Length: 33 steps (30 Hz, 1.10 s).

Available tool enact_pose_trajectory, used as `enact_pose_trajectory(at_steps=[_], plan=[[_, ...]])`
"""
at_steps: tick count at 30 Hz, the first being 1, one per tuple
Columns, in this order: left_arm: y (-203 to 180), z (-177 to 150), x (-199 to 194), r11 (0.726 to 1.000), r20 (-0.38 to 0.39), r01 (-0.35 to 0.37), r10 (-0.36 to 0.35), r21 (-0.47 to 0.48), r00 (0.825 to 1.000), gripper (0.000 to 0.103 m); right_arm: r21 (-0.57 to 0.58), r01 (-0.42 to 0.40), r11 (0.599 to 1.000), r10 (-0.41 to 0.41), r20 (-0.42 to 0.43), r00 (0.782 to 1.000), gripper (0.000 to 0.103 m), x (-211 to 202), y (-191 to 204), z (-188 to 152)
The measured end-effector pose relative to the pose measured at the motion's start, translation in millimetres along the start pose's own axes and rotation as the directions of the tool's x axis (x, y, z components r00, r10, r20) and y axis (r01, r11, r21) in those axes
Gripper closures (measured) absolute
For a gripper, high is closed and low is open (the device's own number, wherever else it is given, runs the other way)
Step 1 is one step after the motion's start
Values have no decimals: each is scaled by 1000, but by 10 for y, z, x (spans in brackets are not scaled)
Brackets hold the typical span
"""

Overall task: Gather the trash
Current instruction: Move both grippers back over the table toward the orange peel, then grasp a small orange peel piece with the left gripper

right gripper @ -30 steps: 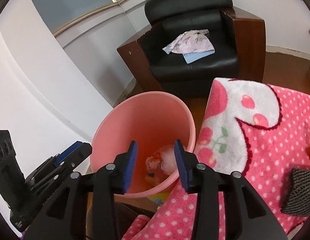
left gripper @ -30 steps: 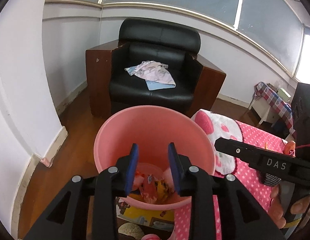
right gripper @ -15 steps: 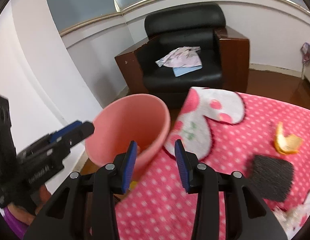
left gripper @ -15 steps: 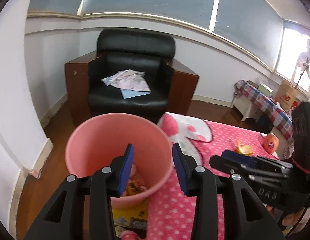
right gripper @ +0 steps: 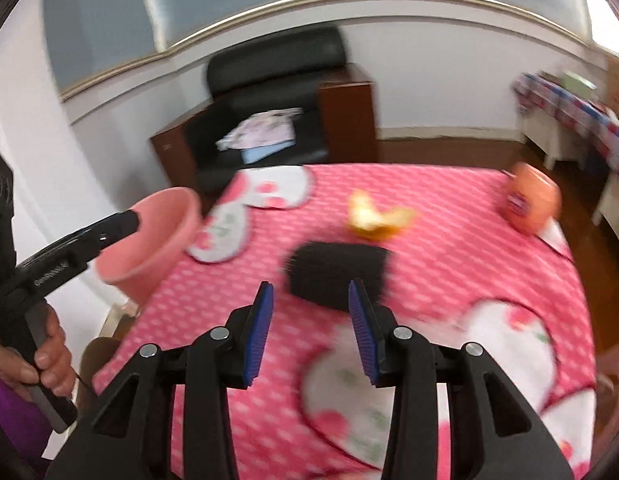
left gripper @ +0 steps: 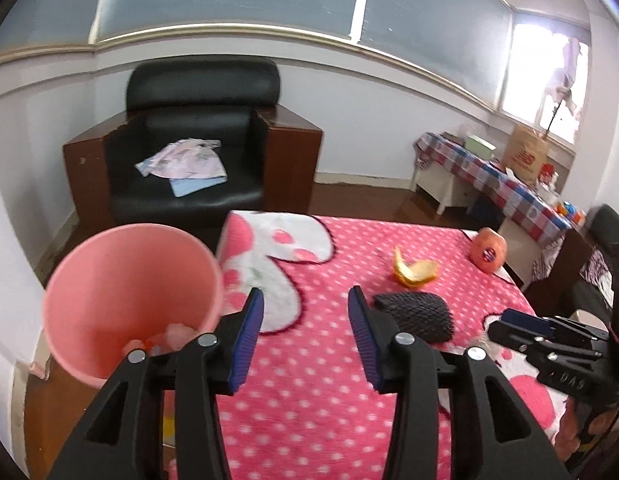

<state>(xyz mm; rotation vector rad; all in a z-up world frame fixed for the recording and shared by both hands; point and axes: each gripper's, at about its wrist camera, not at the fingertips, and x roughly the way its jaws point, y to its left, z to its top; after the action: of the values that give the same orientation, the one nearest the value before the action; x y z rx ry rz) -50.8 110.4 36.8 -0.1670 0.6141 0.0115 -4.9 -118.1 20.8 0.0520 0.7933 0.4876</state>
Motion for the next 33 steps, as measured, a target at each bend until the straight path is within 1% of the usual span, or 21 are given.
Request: enact_pose_trajectory(at_steps=[5, 11, 15, 23, 26, 29, 32, 33], plan=[[-293, -47, 220, 998, -50, 35, -32, 49, 998, 59, 122, 55, 991, -56, 6, 998, 63, -106, -536, -129], [-565, -63, 460, 994, -102, 73, -65, 77, 993, 59, 188, 80, 979, -84, 12, 996, 63, -136, -870, -241], [-726, -46, 594, 991, -120, 102, -91, 87, 989, 59, 207, 99, 973, -101, 3, 995, 63, -119, -1011, -303], [-1137, -55, 883, 974, -149, 158, -134, 161, 980, 59, 224, 158, 962, -159, -13, 987, 63, -159, -1237, -433], [-1268, -28, 990, 966, -154, 175, -147, 191, 977, 59, 238, 164, 957, -164, -20, 986, 63, -173, -1304, -478], [-1380, 11, 1090, 958, -148, 170, -138, 232, 979, 59, 243, 165, 956, -164, -24, 986, 63, -191, -1345, -502], [-1464, 60, 1238, 954, -150, 160, -125, 252, 981, 59, 242, 170, 955, -168, -29, 985, 63, -206, -1361, -516], [-1508, 76, 1305, 952, -149, 149, -112, 267, 982, 59, 243, 170, 955, -169, -28, 985, 63, -219, -1366, -527]])
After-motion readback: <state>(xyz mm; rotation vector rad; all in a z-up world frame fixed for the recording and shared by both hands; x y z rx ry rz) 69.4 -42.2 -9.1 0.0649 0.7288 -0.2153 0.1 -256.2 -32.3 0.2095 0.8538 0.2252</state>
